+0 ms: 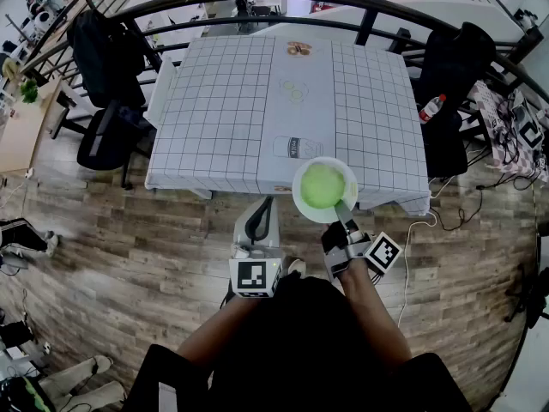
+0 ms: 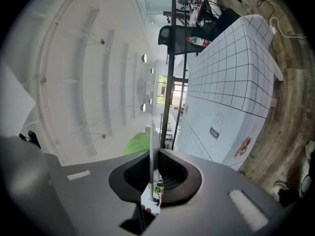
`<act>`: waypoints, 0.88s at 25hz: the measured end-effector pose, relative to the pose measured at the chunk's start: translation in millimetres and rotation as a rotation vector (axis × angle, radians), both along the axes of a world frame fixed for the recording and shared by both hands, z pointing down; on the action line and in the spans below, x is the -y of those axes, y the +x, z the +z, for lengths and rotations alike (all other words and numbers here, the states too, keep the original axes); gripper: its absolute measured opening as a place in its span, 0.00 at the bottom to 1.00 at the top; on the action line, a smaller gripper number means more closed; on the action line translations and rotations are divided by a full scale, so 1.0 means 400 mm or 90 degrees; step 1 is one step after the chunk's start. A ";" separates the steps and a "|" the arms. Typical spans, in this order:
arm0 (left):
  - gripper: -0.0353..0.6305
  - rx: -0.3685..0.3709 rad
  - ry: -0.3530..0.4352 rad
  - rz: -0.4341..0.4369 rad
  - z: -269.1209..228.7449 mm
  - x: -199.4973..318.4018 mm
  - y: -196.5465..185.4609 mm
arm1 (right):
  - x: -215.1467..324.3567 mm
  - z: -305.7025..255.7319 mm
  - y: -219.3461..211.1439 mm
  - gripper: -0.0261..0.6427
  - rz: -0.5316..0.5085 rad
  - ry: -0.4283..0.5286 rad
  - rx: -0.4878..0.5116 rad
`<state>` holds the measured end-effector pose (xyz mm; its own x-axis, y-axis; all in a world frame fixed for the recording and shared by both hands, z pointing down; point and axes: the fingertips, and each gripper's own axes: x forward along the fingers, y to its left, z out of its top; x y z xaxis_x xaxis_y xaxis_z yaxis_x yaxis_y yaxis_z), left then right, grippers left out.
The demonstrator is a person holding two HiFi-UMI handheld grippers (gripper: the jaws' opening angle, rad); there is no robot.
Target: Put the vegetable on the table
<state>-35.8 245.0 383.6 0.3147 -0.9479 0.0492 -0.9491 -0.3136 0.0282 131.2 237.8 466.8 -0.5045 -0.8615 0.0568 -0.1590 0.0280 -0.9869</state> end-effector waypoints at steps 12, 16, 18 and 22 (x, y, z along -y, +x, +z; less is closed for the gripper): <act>0.06 -0.005 0.005 0.006 -0.004 0.012 0.027 | 0.016 -0.017 0.036 0.06 0.020 0.027 0.003; 0.06 -0.002 0.001 0.009 -0.005 0.016 0.045 | 0.019 -0.004 0.055 0.06 0.022 0.007 0.000; 0.06 0.001 0.005 0.009 -0.010 0.017 0.054 | 0.018 0.004 0.065 0.06 0.024 -0.002 0.004; 0.06 0.010 0.014 -0.002 -0.016 0.016 0.052 | 0.011 0.012 0.084 0.06 0.025 -0.006 0.010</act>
